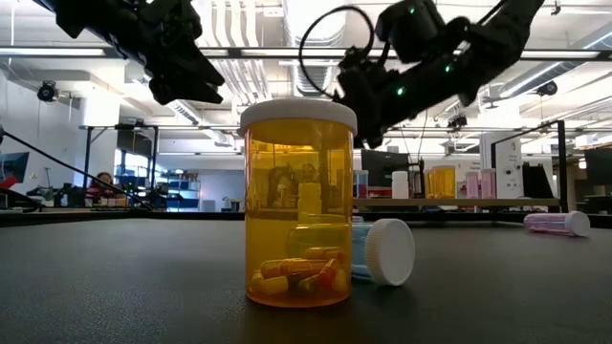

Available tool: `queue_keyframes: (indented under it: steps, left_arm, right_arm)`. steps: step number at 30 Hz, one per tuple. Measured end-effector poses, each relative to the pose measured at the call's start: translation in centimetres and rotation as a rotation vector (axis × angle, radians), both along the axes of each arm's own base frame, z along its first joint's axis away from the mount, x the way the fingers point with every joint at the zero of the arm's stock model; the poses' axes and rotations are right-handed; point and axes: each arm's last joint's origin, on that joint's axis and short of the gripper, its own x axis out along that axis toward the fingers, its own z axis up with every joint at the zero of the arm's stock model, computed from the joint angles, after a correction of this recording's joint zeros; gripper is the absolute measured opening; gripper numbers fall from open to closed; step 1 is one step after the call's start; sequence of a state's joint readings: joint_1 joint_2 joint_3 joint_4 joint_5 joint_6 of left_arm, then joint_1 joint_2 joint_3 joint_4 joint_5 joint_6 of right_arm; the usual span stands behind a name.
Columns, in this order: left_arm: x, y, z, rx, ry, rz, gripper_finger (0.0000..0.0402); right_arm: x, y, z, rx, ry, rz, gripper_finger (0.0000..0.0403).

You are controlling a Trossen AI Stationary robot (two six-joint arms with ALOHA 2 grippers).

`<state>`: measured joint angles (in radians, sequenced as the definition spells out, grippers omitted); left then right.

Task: Pick and place medicine bottles onto shelf by color
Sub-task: Put the top white pill bottle on the shelf aligned with the other white pill bottle

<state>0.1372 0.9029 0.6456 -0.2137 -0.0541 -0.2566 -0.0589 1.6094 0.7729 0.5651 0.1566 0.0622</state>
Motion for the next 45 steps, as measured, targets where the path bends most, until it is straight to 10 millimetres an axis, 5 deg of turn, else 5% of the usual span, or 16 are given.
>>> queue_keyframes:
  steps: [13, 26, 45]
  left_arm:
    - [0.0, -0.2, -0.1, -0.055, 0.006, -0.048, 0.0215]
    - [0.0, -0.2, -0.1, -0.055, 0.005, -0.048, 0.0215]
    - [0.0, -0.2, -0.1, -0.046, 0.006, -0.05, 0.0215]
  right_arm:
    - [0.7, 0.7, -3.8, 0.115, 0.083, 0.016, 0.0286]
    - [0.6, 0.6, -4.1, 0.142, 0.103, -0.023, 0.028]
    - [0.4, 0.5, -4.4, 0.103, 0.138, -0.06, 0.0152]
